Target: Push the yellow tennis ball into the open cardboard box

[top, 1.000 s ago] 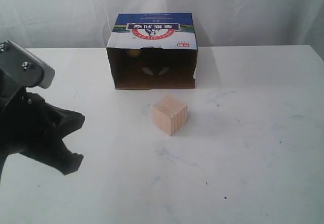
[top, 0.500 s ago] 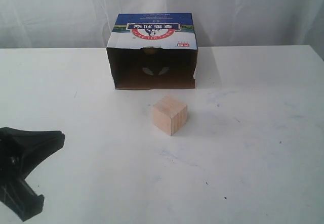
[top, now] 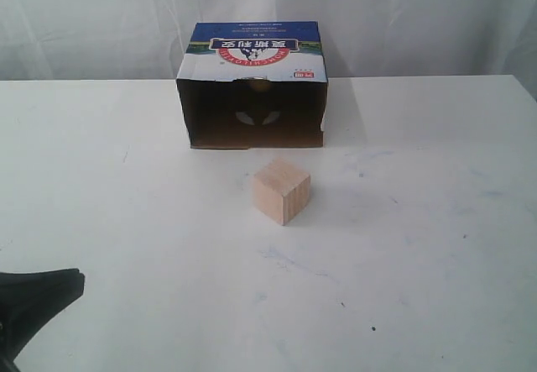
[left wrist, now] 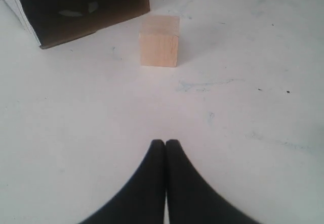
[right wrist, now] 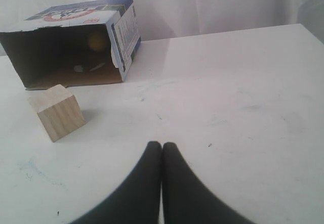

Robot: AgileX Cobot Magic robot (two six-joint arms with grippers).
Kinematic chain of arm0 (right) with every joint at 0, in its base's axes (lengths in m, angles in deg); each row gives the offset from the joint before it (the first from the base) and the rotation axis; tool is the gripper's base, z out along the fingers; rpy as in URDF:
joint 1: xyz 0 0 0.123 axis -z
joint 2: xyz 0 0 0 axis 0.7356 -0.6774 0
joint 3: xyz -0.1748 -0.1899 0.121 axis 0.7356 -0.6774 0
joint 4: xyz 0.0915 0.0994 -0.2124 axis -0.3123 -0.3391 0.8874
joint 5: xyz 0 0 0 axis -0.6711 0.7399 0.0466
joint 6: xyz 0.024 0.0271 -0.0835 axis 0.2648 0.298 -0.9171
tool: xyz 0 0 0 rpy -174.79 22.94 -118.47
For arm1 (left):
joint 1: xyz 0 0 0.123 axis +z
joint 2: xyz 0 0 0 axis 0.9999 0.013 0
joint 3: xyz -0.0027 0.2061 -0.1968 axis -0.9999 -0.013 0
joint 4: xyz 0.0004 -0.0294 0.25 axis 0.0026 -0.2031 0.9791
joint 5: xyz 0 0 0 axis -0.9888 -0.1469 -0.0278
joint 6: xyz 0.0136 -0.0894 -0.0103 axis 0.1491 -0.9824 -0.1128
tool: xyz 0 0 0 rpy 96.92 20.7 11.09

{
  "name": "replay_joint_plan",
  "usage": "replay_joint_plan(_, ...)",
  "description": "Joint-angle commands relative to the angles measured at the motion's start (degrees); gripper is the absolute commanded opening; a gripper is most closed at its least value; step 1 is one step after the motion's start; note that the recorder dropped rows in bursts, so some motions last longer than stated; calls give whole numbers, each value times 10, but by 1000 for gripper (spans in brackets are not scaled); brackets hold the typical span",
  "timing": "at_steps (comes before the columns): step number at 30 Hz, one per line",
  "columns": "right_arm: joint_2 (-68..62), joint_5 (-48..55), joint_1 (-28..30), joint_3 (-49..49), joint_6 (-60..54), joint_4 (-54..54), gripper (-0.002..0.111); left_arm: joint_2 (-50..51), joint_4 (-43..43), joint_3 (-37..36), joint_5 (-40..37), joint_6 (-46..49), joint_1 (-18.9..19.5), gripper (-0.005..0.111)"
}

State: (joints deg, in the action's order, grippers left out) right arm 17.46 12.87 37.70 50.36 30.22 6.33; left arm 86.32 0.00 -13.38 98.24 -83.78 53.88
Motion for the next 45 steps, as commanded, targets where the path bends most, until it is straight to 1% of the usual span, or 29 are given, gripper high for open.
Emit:
replay_joint_plan(1, -1, -6, 5, -1, 2, 1, 0, -54, -10, -27, -13, 0, -6, 0)
replay_joint_plan(6, -1, -6, 5, -1, 2, 1, 0, -143, -6, -47, -74, 0, -6, 0)
replay_joint_plan(11, -1, -6, 5, -1, 2, 1, 0, -208, -6, -74, -85, 0, -6, 0)
replay_joint_plan(14, -1, -6, 5, -1, 2, 1, 0, -234, -11, -83, -93, 0, -6, 0)
replay_joint_plan(17, -1, -6, 5, -1, 2, 1, 0, -259, -36, -84, -109, 0, -6, 0)
replay_joint_plan(21, -1, -6, 5, -1, 2, 1, 0, -299, -48, -84, -162, 0, -6, 0)
replay_joint_plan(26, -1, -6, 5, -1, 2, 1, 0, -344, -63, -84, -193, 0, -6, 0)
replay_joint_plan(29, -1, -6, 5, -1, 2, 1, 0, -349, -69, -84, -209, 0, -6, 0)
replay_joint_plan(31, -1, -6, 5, -1, 2, 1, 0, -349, -88, -84, -211, 0, -5, 0)
replay_joint_plan(34, -1, -6, 5, -1, 2, 1, 0, -349, -96, -84, -212, 0, 11, 0)
replay_joint_plan(40, -1, -6, 5, -1, 2, 1, 0, -349, -97, -84, -212, 0, 62, 0)
replay_joint_plan(42, -1, -6, 5, -1, 2, 1, 0, -349, -97, -84, -212, 0, 71, 0)
replay_joint_plan(45, -1, -6, 5, -1, 2, 1, 0, -349, -97, -84, -212, 0, 73, 0)
